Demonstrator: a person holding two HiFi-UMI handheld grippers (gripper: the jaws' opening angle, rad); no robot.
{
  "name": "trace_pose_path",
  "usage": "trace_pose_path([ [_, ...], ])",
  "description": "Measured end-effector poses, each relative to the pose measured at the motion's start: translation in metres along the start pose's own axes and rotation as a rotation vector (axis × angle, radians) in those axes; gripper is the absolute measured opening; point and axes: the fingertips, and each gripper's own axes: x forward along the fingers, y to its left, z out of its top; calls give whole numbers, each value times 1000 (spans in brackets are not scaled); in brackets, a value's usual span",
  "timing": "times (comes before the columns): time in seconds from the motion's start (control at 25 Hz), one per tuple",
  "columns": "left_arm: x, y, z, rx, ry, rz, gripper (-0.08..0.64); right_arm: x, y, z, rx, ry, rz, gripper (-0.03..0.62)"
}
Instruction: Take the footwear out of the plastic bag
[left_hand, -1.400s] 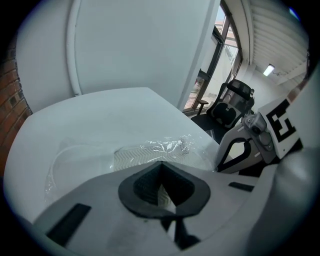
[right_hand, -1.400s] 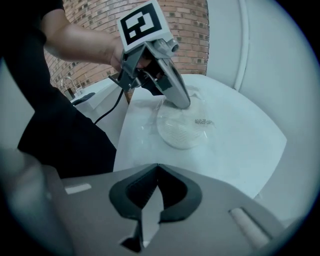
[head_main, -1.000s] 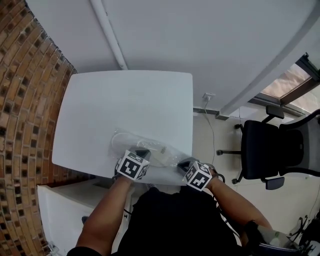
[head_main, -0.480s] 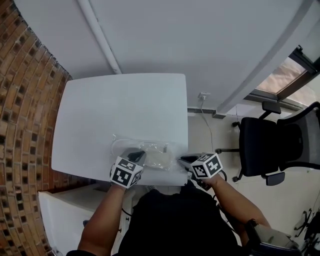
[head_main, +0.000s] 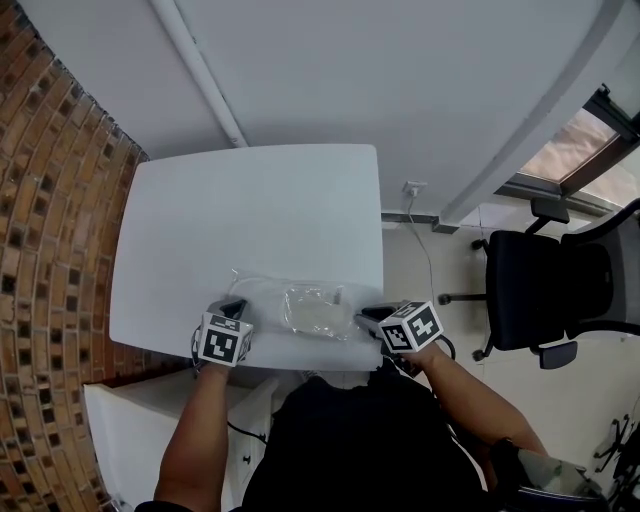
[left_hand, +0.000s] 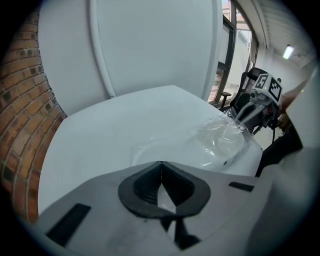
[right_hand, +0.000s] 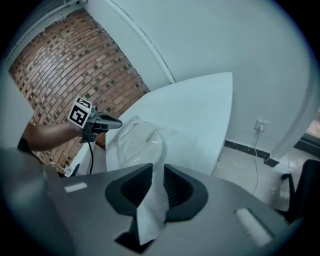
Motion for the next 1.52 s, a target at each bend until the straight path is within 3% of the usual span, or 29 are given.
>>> trace_pose_path([
  [0.16,12,-5,-12,13,33,3,6,2,-2,2,10,8,-2,80],
  [0.32,14,-2,-12,-55,-10,-21,6,0,0,7,56,-20,46,81],
  [0.6,13,3,-14,-206,-34,-129,8,-2,8,11,228,-84,188,100],
  [0.88,13,3,-14,-211,-35,-146,6,15,6,14,257,-56,195,101],
  [1.12,14,4,-13,-249,-47,-174,6,25,20,26,418,-67,313,164],
  [1.2,14,5,-13,-255,-51,-172,6,27,20,30,400,-75,291,166],
  [1.32,15,5,-13,-259,-57,-165,6,27,16,33,360,-76,257,120],
  [1.52,11,6,-12,-210,-61,-107,6,17,20,41,355,-106,312,86],
])
